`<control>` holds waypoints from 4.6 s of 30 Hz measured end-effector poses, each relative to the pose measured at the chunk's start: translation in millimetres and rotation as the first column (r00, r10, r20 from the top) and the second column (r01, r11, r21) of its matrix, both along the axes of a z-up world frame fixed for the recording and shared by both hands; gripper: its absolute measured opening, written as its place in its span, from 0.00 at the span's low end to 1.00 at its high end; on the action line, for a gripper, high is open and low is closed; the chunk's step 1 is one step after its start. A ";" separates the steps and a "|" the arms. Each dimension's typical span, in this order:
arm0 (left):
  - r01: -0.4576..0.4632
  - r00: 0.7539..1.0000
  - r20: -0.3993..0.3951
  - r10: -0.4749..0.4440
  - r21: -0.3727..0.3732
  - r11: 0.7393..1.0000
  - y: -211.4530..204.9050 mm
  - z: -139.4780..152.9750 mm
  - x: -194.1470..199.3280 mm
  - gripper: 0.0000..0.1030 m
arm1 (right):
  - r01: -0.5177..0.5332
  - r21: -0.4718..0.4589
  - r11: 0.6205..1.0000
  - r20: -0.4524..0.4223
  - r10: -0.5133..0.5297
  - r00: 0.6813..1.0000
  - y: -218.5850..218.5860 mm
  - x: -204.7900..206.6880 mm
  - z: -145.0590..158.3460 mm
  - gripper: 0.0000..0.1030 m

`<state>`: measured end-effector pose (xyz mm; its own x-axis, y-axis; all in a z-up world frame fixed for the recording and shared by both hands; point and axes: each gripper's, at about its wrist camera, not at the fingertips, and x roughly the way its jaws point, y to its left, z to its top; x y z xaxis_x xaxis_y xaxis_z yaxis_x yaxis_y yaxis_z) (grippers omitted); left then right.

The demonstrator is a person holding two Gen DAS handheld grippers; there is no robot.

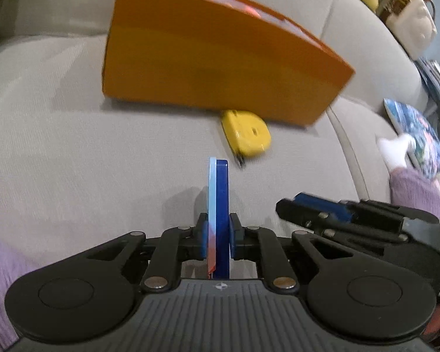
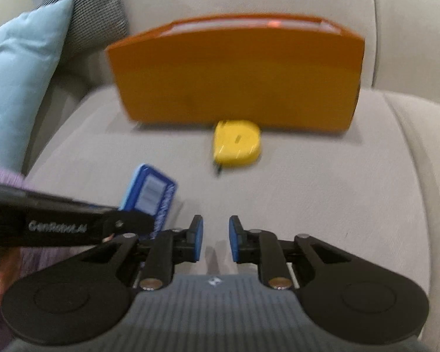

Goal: Organize rigid objects
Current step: 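Grasp the yellow tape measure with the right gripper while the left gripper holds the tin, then carry the tin and tape measure over the orange box with both grippers, then lower both items into the box and open both grippers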

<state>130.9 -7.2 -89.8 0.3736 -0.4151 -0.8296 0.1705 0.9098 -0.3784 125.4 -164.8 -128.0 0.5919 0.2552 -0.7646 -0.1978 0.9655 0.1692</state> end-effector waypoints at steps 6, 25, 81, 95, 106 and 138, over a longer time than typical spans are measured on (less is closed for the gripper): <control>-0.024 0.999 0.023 0.025 -0.032 0.999 4.8 2.2 31.3 0.14 | 0.000 -0.039 0.999 0.019 0.001 1.000 7.9 47.3 2.8 0.41; -0.040 0.997 -0.064 0.036 -0.055 0.998 6.6 -14.7 65.0 0.14 | -0.047 -0.042 0.998 -0.054 0.045 0.998 10.7 99.8 -24.1 0.50; 0.147 0.967 -0.191 -0.169 -0.124 0.981 -6.8 38.4 221.5 0.14 | -0.201 -0.218 0.955 -0.520 0.061 0.852 -4.8 289.6 -10.9 0.50; 0.334 0.917 -0.214 -0.336 -0.049 0.941 -43.7 53.4 234.5 0.14 | -0.166 -0.216 0.962 -0.304 0.095 0.948 -21.8 261.9 39.2 0.52; 0.734 0.678 -0.274 -0.682 0.195 0.651 -113.5 41.4 227.9 0.14 | -0.086 -0.221 0.971 -0.225 0.035 0.974 -49.9 255.1 55.0 0.52; 0.749 0.663 -0.267 -0.700 0.247 0.615 -79.8 34.6 239.1 0.56 | -0.110 -0.210 0.971 -0.242 0.058 0.969 -38.4 245.4 41.7 0.53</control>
<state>370.0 -87.0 -55.2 -0.0558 -0.2152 -0.9750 0.7977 0.5777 -0.1731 370.8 -203.1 -86.4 0.3748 0.1059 -0.9210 -0.2603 0.9655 0.0051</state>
